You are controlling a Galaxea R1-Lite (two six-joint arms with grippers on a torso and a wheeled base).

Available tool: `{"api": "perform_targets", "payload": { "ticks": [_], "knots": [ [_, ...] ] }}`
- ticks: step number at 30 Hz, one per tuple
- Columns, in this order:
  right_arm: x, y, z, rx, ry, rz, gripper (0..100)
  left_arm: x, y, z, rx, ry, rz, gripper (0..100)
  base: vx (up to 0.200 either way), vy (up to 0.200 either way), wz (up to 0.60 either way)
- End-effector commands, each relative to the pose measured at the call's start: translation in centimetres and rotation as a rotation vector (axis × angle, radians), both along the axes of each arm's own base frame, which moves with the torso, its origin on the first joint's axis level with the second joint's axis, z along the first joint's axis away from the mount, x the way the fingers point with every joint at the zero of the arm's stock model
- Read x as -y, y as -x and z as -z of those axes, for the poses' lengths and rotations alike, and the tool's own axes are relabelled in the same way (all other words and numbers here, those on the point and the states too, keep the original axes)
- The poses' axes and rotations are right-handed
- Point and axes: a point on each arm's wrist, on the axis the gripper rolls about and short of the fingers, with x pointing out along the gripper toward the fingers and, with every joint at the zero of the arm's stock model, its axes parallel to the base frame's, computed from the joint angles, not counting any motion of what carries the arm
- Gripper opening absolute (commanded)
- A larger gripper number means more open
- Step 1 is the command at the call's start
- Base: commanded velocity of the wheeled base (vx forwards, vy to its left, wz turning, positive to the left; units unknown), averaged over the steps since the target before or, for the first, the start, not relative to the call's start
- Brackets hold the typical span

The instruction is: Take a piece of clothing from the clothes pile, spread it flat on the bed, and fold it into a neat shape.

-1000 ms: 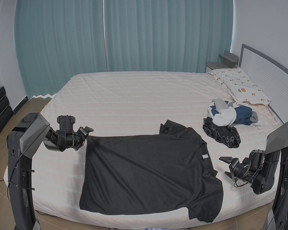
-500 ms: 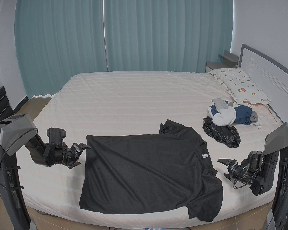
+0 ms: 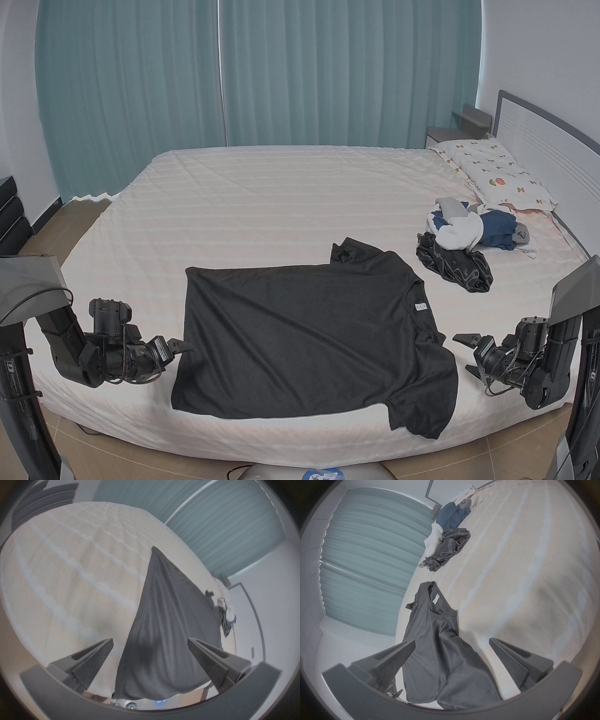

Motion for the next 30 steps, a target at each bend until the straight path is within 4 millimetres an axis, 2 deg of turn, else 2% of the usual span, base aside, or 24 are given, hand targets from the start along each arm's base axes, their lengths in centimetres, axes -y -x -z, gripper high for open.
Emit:
{"api": "perform_targets", "payload": {
  "ticks": [1,6,16,28,29,30],
  "knots": [
    [0.0,0.0,-0.1,0.012,0.0,0.0,100,0.5,1.6,0.8,-0.045,-0.038,0.057,100,0.0,0.0,0.0],
    [0.0,0.0,-0.1,0.013,0.001,-0.001,100,1.6,2.2,1.1,-0.069,-0.055,0.103,100,0.0,0.0,0.0],
    [0.0,0.0,-0.1,0.013,0.001,-0.001,100,2.2,3.0,1.8,-0.085,-0.181,0.13,100,0.0,0.0,0.0],
    [0.0,0.0,-0.1,0.013,0.001,-0.001,100,3.1,4.1,2.1,-0.114,-0.221,0.165,100,0.0,0.0,0.0],
    [0.0,0.0,-0.1,0.013,0.001,-0.001,100,3.1,4.1,2.1,-0.114,-0.229,0.167,0,0.0,0.0,0.0],
    [0.0,0.0,-0.1,0.013,0.001,-0.001,100,3.1,4.2,2.2,-0.116,-0.238,0.169,0,0.0,0.0,0.0]
  ]
}}
